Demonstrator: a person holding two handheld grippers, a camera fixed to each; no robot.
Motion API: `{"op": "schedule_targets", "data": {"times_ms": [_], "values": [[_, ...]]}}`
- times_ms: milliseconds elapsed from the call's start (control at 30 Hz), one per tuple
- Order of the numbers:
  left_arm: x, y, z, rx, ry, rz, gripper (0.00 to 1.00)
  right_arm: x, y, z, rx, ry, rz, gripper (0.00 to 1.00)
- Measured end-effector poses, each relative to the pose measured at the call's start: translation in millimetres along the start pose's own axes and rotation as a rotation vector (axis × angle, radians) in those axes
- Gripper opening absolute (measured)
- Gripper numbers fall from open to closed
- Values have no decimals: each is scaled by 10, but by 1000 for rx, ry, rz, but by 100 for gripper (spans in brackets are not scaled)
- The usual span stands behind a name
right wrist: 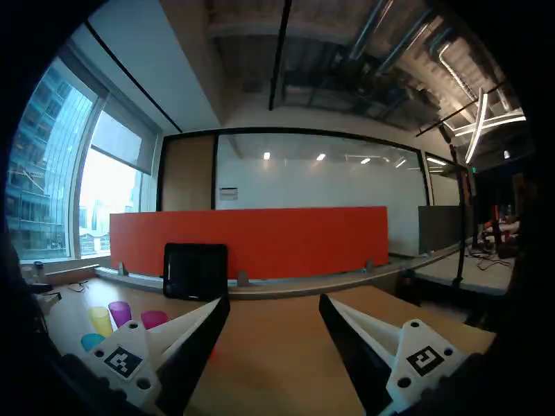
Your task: Pour water
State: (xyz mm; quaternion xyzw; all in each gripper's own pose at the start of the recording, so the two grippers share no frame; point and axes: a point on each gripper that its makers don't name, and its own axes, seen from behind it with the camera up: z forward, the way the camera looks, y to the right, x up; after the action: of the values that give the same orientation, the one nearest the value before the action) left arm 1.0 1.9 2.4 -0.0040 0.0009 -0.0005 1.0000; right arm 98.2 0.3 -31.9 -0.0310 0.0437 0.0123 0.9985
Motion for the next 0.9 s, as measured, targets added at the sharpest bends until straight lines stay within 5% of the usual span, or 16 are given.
{"op": "schedule_targets", "data": {"times_ms": [900], "values": [[-5,2,-1,-2,-1,1,89,-210,-123,83,27,5,-42,99]]}}
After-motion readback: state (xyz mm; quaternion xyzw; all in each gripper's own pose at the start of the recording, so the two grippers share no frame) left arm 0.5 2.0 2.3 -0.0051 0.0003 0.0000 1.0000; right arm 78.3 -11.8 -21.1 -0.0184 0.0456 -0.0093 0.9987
